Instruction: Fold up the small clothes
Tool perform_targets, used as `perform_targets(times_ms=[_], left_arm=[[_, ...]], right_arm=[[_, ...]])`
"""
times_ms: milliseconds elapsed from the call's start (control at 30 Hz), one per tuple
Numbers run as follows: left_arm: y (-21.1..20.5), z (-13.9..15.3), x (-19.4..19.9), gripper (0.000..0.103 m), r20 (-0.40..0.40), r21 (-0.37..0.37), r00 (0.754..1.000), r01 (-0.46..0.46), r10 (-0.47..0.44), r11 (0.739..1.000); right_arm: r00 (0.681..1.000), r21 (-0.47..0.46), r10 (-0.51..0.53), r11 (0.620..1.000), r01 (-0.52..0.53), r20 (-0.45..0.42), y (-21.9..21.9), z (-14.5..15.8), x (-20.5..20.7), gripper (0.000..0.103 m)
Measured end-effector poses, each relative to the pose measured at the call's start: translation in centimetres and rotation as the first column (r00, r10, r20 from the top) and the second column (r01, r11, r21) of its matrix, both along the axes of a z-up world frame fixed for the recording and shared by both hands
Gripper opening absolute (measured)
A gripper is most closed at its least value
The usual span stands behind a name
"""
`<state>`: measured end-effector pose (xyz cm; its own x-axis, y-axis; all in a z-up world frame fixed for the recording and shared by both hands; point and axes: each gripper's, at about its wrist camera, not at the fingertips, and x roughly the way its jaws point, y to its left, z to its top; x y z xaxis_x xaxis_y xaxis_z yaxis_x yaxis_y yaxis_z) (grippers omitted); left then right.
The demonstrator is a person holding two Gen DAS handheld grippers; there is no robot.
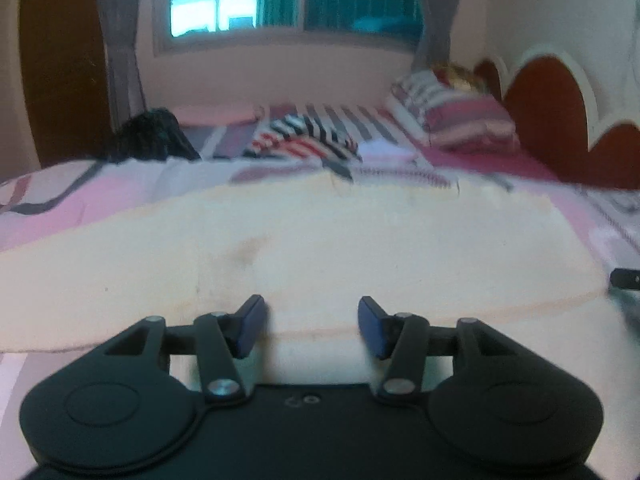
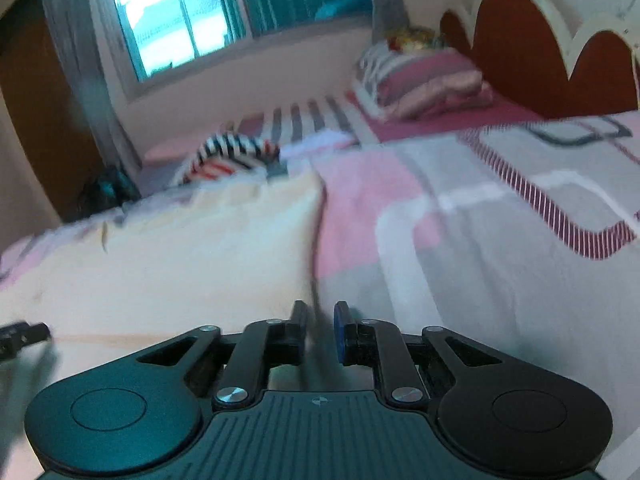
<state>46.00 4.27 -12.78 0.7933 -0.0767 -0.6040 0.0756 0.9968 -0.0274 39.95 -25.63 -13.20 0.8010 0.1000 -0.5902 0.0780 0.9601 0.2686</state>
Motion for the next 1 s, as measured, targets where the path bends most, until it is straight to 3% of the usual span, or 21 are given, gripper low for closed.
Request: perform_targets(times_ms=[100, 167, 200, 333, 433, 500, 600, 667, 767, 867, 933, 1000], left_arm=[[1.0, -0.1, 1.6, 0.05, -0.012, -0.004, 0.998, -0.062, 0.062, 0.998], [2.3, -1.0, 2.5, 0.051, -0.063, -0.052, 0.996, -0.067, 0.064, 0.996], [2.6, -0.7, 2.7, 0.049, -0.06, -0.051, 0.996, -0.062, 0.058, 0.997], [2.7, 0.9, 3.1, 0.052, -0.01, -0.021, 0.998, -0.062, 0.062, 0.998], [2.5, -0.5, 5.0, 0.055, -0.098, -0.019, 0.994, -0.042, 0.04, 0.999], [3.1, 0.1, 4.6, 0.05, -0.09, -0.061, 0.995, -0.048, 0.043, 0.997], [6.0, 1.2, 1.9, 0.05, -0.037, -0.115, 0.995, -0.097, 0.093, 0.989], [9.2, 1.4, -0.3, 0.05, -0.027, -0.158, 0.988, -0.152, 0.15, 0.976], [14.7, 1.5, -3.7, 0.05, -0.024, -0.217, 0.959, -0.28, 0.281, 0.935], [20.1, 1.5, -6.6, 0.049, -0.016, -0.249, 0.902, -0.422, 0.432, 0.872], [23.6, 1.5, -8.0, 0.048, -0.034, -0.269, 0.852, -0.512, 0.523, 0.816], [27.4, 1.1, -9.3, 0.043, -0.068, -0.329, 0.794, -0.589, 0.604, 0.738]], right_arm=[[0.999, -0.009, 0.017, 1.0, -0.016, 0.039, 0.9, 0.7, 0.0, 0.015], [0.999, -0.05, 0.039, 0.998, -0.04, -0.019, 2.0, 0.2, 1.4, 0.015], [0.997, -0.067, 0.046, 0.997, -0.05, -0.061, 2.2, -0.4, 1.9, 0.015], [1.0, -0.06, 0.026, 0.998, -0.026, -0.001, 2.4, 0.1, 1.6, 0.015], [0.999, -0.057, 0.03, 0.998, -0.032, -0.031, 3.3, -0.6, 3.3, 0.014], [0.999, -0.093, 0.013, 0.995, -0.018, -0.051, 4.2, -0.6, 4.1, 0.015], [0.999, -0.049, 0.03, 0.998, -0.029, 0.014, 4.9, 0.9, 3.2, 0.015], [0.999, -0.028, 0.043, 0.999, -0.042, 0.011, 5.4, 1.3, 2.9, 0.015], [0.998, 0.011, 0.057, 0.998, -0.057, 0.007, 6.6, 1.2, 3.1, 0.015], [0.997, 0.036, 0.078, 0.996, -0.078, 0.013, 8.2, 1.1, 2.9, 0.015], [0.995, 0.041, 0.098, 0.994, -0.099, 0.008, 9.5, 0.9, 2.6, 0.015], [0.993, 0.034, 0.119, 0.992, -0.119, -0.002, 10.8, 0.7, 2.6, 0.015]])
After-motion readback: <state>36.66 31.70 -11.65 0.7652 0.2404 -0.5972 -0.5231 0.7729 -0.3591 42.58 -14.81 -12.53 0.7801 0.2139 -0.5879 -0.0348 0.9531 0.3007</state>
